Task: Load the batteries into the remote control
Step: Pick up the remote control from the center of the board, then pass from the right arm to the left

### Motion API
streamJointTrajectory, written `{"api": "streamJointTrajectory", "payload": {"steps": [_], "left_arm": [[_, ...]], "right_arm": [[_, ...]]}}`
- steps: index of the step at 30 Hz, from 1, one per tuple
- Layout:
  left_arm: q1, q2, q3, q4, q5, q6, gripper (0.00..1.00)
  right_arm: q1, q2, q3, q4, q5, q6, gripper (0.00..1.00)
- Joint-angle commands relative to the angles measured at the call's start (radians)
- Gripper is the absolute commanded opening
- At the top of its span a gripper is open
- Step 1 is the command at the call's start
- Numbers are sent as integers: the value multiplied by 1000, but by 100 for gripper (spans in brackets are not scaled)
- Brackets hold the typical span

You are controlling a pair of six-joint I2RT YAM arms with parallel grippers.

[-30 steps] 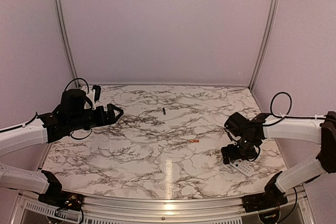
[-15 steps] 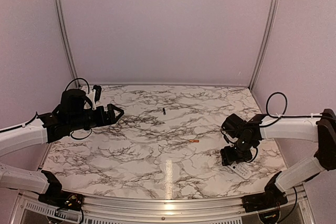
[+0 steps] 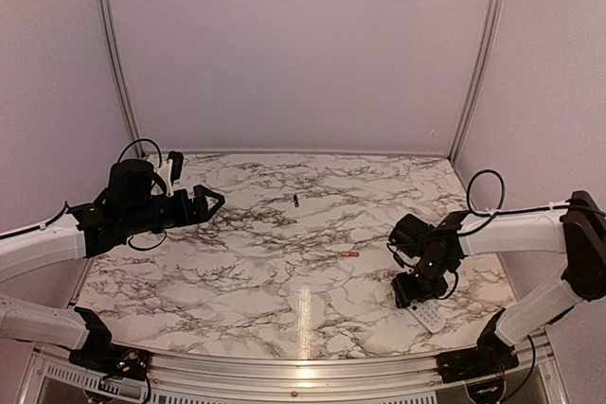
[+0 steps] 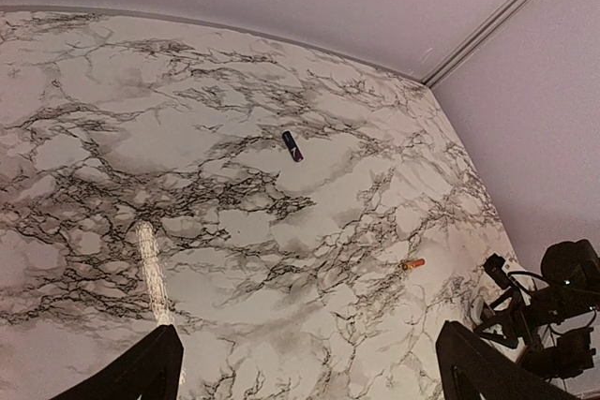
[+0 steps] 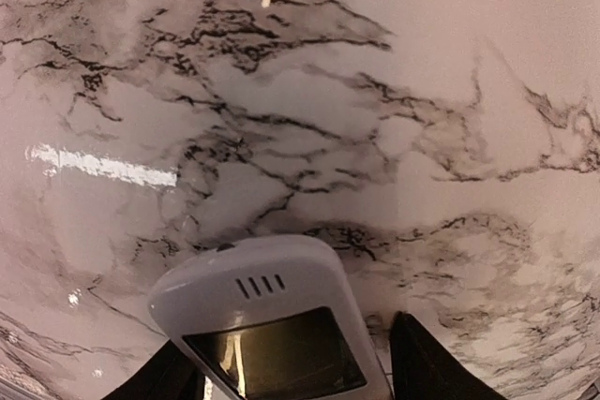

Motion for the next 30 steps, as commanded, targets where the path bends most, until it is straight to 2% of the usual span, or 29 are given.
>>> {"api": "streamJointTrajectory", "payload": {"steps": [1, 6, 11, 14, 17, 23, 30], "left_arm": [[-4, 1, 22, 27, -20, -2, 99], [-4, -12, 6, 12, -122, -61, 99], [-4, -40, -64, 115, -147, -80, 99], [-4, -54, -81, 154, -80, -62, 99], [-4, -74, -115, 230, 58, -25, 99], [-8, -128, -215, 462, 316, -39, 99], [-70, -106, -232, 598, 430, -32, 99]], "right_arm": [[14, 10, -3, 24, -28, 11, 57], [15, -3, 17, 116, -121, -4, 46], [15, -7, 91, 231, -187, -44, 38], [15, -7, 140, 319, -229, -55, 37], [14, -7, 186, 428, -275, -50, 37], [15, 8, 221, 814, -429, 13, 36], [36, 86, 261, 1213, -624, 145, 34]]}}
